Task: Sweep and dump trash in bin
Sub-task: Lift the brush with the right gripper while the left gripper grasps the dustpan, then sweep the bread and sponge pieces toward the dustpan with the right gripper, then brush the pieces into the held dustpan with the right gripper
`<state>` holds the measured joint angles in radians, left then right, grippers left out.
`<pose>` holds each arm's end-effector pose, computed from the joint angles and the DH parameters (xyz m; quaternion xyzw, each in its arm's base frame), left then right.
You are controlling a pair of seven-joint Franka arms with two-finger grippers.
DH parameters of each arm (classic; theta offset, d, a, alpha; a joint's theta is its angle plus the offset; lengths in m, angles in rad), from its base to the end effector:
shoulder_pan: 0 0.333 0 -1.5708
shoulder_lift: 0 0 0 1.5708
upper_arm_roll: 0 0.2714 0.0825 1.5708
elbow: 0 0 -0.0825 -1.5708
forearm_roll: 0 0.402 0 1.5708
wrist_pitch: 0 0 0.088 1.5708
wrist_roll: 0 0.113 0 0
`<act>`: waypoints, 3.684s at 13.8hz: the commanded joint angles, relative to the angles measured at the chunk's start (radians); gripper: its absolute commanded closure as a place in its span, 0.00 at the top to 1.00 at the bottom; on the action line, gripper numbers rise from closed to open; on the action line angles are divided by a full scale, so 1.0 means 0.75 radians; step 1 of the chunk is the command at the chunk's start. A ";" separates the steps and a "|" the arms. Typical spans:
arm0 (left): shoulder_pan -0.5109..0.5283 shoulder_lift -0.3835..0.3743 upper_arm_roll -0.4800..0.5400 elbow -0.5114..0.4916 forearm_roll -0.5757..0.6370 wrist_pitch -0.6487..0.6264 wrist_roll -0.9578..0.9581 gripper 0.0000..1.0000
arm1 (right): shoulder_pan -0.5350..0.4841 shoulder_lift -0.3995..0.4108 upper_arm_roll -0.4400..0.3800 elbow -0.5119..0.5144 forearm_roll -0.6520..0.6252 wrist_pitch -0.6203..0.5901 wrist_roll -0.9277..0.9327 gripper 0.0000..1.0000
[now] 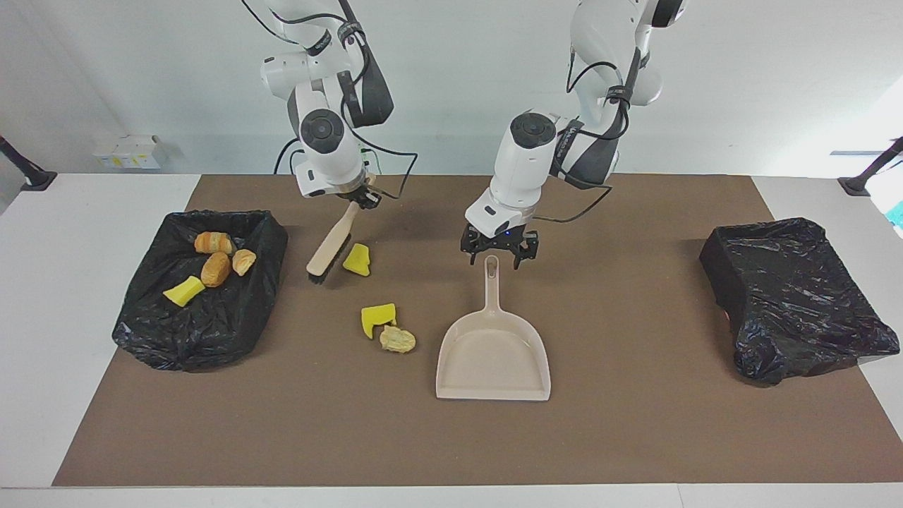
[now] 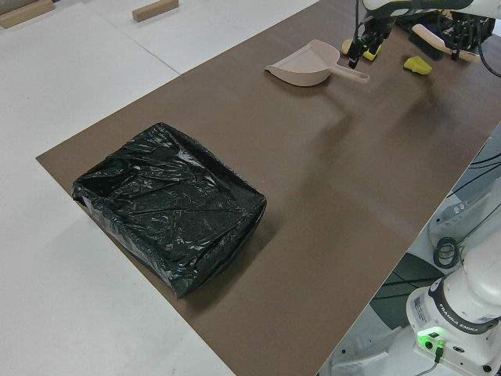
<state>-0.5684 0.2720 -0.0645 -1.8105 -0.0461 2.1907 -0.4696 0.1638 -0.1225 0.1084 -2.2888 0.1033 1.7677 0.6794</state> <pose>0.5184 -0.3804 0.3449 0.9959 -0.0674 0.0315 0.0523 0.4457 0.1338 0.3169 0.9545 -0.2192 -0.1948 0.0540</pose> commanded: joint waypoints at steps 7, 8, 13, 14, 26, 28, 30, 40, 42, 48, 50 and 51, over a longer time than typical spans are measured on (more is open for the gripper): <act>-0.073 0.067 0.017 -0.081 -0.014 0.195 -0.094 1.00 | -0.088 -0.158 0.025 -0.213 0.014 0.085 -0.417 0.00; -0.073 0.065 0.017 -0.097 -0.016 0.243 -0.088 1.00 | -0.086 -0.144 0.025 -0.217 0.050 0.093 -0.415 0.00; -0.071 0.067 0.019 -0.100 -0.014 0.237 -0.073 0.62 | -0.020 -0.088 0.027 -0.200 0.091 0.210 -0.325 0.00; -0.070 0.065 0.019 -0.100 -0.014 0.225 -0.061 0.33 | -0.018 -0.068 0.027 -0.176 0.093 0.222 -0.301 0.00; 0.085 -0.002 0.033 0.025 0.088 -0.035 0.496 0.00 | 0.178 0.274 0.033 0.186 0.161 0.300 -0.055 0.00; 0.126 -0.047 0.035 0.025 0.090 -0.106 0.678 0.00 | 0.201 0.310 0.033 0.288 0.163 0.196 -0.053 0.00; 0.205 -0.084 0.033 0.023 0.104 -0.164 0.988 0.00 | 0.197 0.337 0.033 0.427 0.159 0.041 -0.055 0.00; 0.369 -0.152 0.033 -0.024 0.102 -0.295 2.171 0.00 | 0.152 0.339 0.025 0.554 -0.215 -0.040 -0.241 0.00; 0.351 -0.180 0.031 -0.095 0.104 -0.264 2.236 0.00 | 0.081 0.347 0.025 0.548 -0.242 0.013 -0.422 0.00; 0.281 -0.328 0.029 -0.419 0.106 -0.074 2.223 0.00 | -0.057 0.501 0.023 0.540 -0.383 0.202 -0.738 0.00; 0.265 -0.320 0.029 -0.429 0.147 -0.039 2.219 0.00 | -0.089 0.523 0.023 0.536 -0.426 0.253 -0.779 0.00; 0.259 -0.316 0.029 -0.469 0.159 0.044 2.219 0.00 | -0.090 0.542 0.025 0.534 -0.428 0.253 -0.779 0.00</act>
<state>-0.3510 0.0663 -0.0539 -2.0887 0.0396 2.1418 1.1808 0.1131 0.2706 0.1162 -1.8935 -0.1913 1.9441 0.1259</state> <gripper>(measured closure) 0.674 0.740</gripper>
